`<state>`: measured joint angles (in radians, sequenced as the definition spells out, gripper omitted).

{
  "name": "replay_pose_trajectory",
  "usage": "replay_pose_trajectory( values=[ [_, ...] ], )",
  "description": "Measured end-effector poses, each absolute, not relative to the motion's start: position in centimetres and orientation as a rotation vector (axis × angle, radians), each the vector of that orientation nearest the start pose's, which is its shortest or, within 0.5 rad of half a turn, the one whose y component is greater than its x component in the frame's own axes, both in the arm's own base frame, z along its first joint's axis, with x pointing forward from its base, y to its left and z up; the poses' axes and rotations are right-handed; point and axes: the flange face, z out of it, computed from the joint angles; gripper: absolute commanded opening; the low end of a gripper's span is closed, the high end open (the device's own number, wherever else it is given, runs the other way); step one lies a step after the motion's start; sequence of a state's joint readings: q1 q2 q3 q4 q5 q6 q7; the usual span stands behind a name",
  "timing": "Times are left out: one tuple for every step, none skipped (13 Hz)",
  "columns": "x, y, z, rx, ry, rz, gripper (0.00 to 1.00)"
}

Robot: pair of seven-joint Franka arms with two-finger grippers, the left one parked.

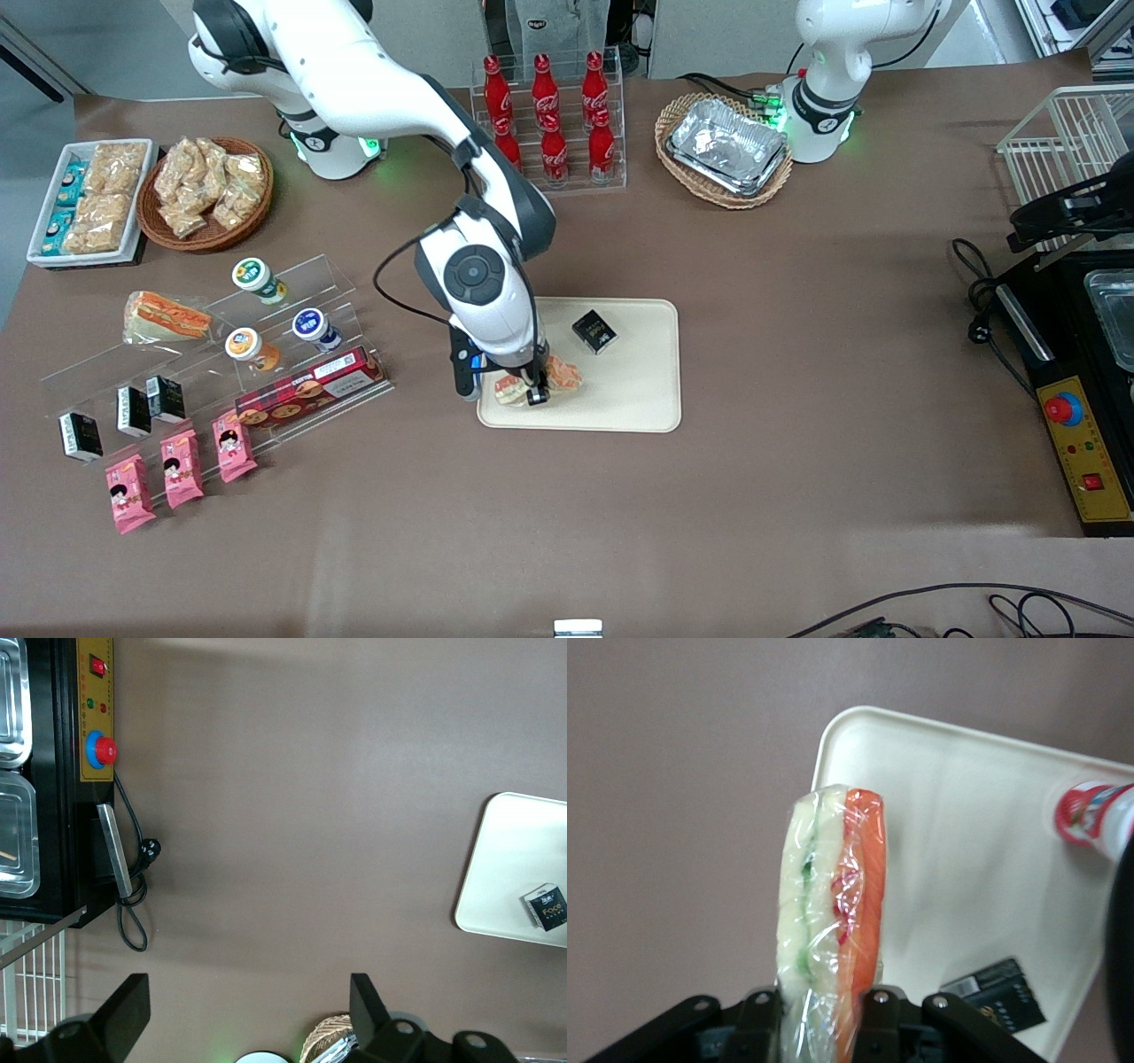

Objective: Place sandwich on tray
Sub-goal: 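Lower the held sandwich onto the tray beside the black box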

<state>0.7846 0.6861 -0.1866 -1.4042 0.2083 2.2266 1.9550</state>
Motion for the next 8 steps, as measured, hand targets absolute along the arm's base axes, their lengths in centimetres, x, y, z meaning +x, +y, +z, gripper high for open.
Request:
replay_pose_trajectory(
  values=[
    [59.2, 44.8, 30.9, -2.233, 1.960, 0.012, 0.01],
    [59.3, 45.1, 30.0, -2.212, 1.973, 0.007, 0.01],
    [59.1, 45.4, 29.3, -2.193, 1.989, 0.004, 0.01],
    [58.9, 45.9, 28.5, -2.170, 2.008, 0.002, 0.02],
    [58.7, 46.3, 28.0, -2.144, 2.029, 0.002, 0.02],
    [58.5, 46.6, 27.5, -2.122, 2.049, 0.002, 0.02],
    [58.5, 46.8, 26.9, -2.110, 2.059, 0.000, 0.02],
    [58.4, 47.0, 26.4, -2.101, 2.063, -0.002, 0.02]
  ],
)
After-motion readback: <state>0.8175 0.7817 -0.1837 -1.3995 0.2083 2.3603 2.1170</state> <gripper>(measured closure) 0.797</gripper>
